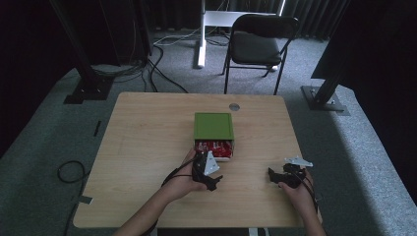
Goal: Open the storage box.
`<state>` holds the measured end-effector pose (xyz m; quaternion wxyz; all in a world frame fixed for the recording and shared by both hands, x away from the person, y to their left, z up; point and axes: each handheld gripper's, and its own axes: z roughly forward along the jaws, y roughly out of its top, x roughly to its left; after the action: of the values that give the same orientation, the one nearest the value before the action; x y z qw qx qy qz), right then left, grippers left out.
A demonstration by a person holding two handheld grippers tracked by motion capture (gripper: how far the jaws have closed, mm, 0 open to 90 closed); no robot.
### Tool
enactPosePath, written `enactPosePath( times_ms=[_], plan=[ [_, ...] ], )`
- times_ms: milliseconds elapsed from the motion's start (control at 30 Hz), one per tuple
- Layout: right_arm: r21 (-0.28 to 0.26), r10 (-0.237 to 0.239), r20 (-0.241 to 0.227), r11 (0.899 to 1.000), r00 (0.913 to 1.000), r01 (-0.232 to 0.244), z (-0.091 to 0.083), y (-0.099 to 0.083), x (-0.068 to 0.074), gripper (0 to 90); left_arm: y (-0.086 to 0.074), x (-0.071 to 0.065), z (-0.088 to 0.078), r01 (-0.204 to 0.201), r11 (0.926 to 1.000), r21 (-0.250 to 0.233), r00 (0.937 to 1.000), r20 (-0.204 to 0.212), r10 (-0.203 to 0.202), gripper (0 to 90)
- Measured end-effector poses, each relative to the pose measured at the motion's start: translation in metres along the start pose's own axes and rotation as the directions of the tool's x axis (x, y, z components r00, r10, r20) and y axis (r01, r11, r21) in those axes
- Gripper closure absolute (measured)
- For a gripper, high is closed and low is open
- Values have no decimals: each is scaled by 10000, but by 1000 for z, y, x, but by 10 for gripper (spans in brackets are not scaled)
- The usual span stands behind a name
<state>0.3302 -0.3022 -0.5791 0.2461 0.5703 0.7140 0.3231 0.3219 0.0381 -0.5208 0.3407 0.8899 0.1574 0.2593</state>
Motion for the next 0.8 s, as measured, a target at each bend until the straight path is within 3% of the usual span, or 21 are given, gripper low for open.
enactPosePath(
  times_ms=[200, 367, 567, 633, 733, 800],
  plan=[
    [-3, 2, -7, 10000, 10000, -2, 0, 0, 0, 117, -2, 0, 4, -635, 9976, 291, 9977, -215, 642, 150],
    [-4, 5, -9, 10000, 10000, -5, 0, 0, 0, 118, -3, -3, 5, -1482, 9870, 630, 9879, -360, 1506, 178],
    [-7, 7, -8, 10000, 10000, -7, 0, 0, 0, 118, -5, -9, 6, -2414, 9638, 1132, 9652, -751, 2506, 210],
    [-5, 3, -7, 10000, 10000, -3, 0, 0, 0, 118, -6, -11, 6, -2667, 9539, 1378, 9566, -829, 2795, 211],
    [-6, 5, -8, 10000, 10000, -5, 0, 0, 0, 118, -8, -12, 5, -3238, 9274, 1874, 9334, -970, 3455, 218],
    [-5, 4, -4, 10000, 10000, -4, 0, 0, 0, 118, -8, -13, 5, -3323, 9225, 1965, 9290, -1009, 3561, 219]
  ],
)
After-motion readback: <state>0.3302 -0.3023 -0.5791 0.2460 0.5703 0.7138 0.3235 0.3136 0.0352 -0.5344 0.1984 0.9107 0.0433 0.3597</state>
